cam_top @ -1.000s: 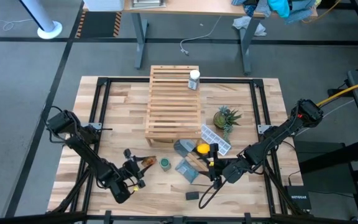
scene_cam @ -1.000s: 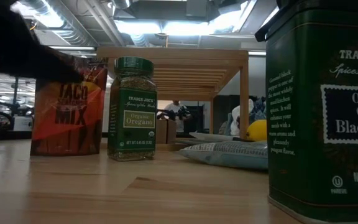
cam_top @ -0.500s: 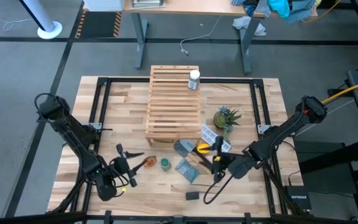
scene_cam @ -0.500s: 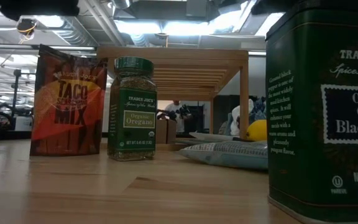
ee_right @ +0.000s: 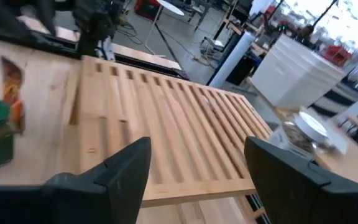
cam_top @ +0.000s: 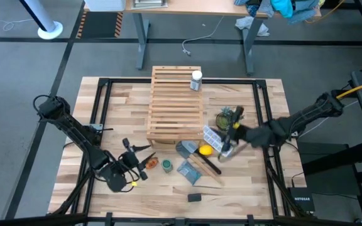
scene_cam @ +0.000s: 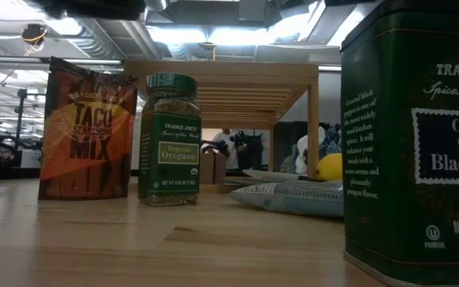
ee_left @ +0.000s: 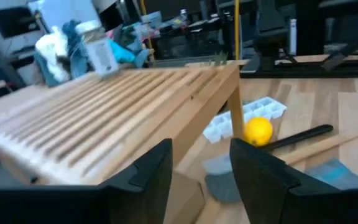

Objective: Shelf spices
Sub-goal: Remove the white seasoning bottle from the shelf

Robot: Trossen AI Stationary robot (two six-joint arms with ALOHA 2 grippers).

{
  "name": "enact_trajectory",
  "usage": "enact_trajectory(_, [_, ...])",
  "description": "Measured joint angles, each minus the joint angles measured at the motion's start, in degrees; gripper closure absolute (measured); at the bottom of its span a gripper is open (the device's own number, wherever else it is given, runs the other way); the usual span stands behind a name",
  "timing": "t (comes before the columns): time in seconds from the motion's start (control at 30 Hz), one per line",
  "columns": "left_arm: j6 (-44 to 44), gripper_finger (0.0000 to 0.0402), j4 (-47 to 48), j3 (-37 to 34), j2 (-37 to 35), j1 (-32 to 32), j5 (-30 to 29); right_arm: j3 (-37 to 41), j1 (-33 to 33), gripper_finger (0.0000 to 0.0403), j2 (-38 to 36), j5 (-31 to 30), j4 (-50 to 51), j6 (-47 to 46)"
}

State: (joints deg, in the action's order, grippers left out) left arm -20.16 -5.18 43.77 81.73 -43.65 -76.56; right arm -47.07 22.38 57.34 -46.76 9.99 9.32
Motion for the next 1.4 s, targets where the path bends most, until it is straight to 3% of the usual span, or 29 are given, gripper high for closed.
enact_trajectory(0.17, [17.59, 0.0247, -13.91, 0.00, 0.02, 5.35, 4.80, 0.00, -12.18, 0.0139, -4.46, 15.18, 1.82, 0.07])
enact_trajectory(0.33, [27.87, 0.0247, -23.88, 0.02, 0.02, 10.76, 11.68, 0.00, -25.02, 0.0139, -5.09, 30.76, 1.81, 1.66])
enact_trajectory(0.63, [32.50, 0.0247, -27.25, 0.02, 0.02, 24.09, 28.00, 0.02, -46.79, 0.0139, -2.62, 46.25, -0.60, 6.19])
enact_trajectory(0.8, [30.14, 0.0247, -27.34, 0.02, 0.02, 32.48, 39.48, 0.02, -57.13, 0.0139, -0.17, 58.99, -4.68, 6.18])
enact_trajectory(1.03, [29.29, 0.0247, -28.95, 0.04, 0.02, 40.81, 48.14, 0.02, -64.40, 0.0139, 7.80, 70.69, -13.62, 6.18])
enact_trajectory(1.23, [29.22, 0.0247, -28.84, 0.04, 0.02, 43.92, 50.92, 0.02, -67.37, 0.0139, 14.61, 80.52, -19.75, 6.18])
enact_trajectory(1.4, [31.15, 0.0247, -28.81, 0.04, 0.02, 45.19, 51.16, 0.00, -67.48, 0.0139, 18.32, 81.26, -21.39, 7.61])
